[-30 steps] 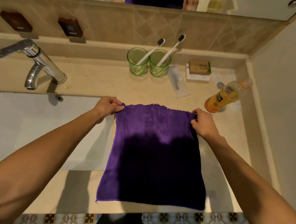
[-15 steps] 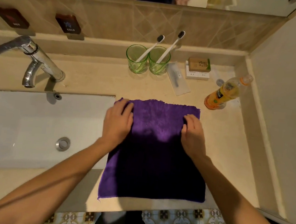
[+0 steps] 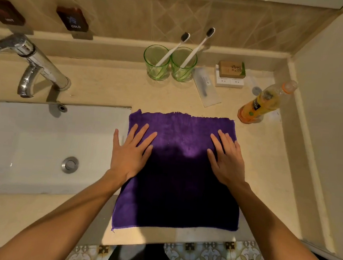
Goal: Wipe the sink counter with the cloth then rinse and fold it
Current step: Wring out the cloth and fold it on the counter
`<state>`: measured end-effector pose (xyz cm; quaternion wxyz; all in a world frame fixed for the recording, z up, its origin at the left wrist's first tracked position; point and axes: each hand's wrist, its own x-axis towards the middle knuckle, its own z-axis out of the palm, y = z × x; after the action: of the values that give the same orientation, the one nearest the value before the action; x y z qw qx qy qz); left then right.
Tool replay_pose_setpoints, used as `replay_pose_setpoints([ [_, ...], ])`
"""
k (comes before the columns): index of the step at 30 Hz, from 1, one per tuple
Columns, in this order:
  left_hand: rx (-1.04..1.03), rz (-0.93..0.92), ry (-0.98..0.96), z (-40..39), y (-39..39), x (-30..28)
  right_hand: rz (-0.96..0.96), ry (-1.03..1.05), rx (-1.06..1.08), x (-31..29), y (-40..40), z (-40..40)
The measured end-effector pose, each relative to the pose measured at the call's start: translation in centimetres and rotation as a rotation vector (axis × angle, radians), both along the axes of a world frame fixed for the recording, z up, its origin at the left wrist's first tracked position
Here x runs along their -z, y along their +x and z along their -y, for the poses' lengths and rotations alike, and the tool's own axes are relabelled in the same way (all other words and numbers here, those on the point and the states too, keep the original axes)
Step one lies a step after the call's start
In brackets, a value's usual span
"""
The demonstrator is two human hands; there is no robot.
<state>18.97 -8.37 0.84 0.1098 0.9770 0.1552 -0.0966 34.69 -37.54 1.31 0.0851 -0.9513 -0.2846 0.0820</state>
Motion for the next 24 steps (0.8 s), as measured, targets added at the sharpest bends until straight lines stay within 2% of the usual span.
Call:
replay_pose_setpoints([
  [3,0.013,0.179,-0.019,-2.3,1.2,-1.7,0.059,0.071,-0.030,-1.3,1.5,-0.6],
  [6,-0.051,0.256,-0.190,-4.7,4.9,-3.3,-0.012,0.149,0.023,-2.6,4.7,-2.3],
  [9,-0.093,0.227,-0.246,-6.7,8.1,-3.5,-0.078,0.078,0.025,-2.8,8.0,-3.5],
  [11,-0.074,0.141,-0.258,-7.8,9.1,-3.1,-0.108,-0.010,0.001,-2.8,9.5,-4.1],
  [14,-0.034,0.008,-0.233,-8.7,9.7,-3.0,-0.120,-0.131,-0.014,-3.1,10.7,-4.8],
  [18,-0.046,-0.061,-0.232,-8.9,9.6,-3.4,-0.175,-0.230,0.025,-3.4,11.4,-5.3],
  [21,-0.142,-0.001,-0.339,-9.1,9.2,-4.2,-0.206,-0.236,0.030,-4.0,11.6,-5.0],
  [24,-0.229,0.094,-0.395,-9.7,8.6,-5.5,-0.207,-0.146,0.057,-5.5,11.8,-4.4],
])
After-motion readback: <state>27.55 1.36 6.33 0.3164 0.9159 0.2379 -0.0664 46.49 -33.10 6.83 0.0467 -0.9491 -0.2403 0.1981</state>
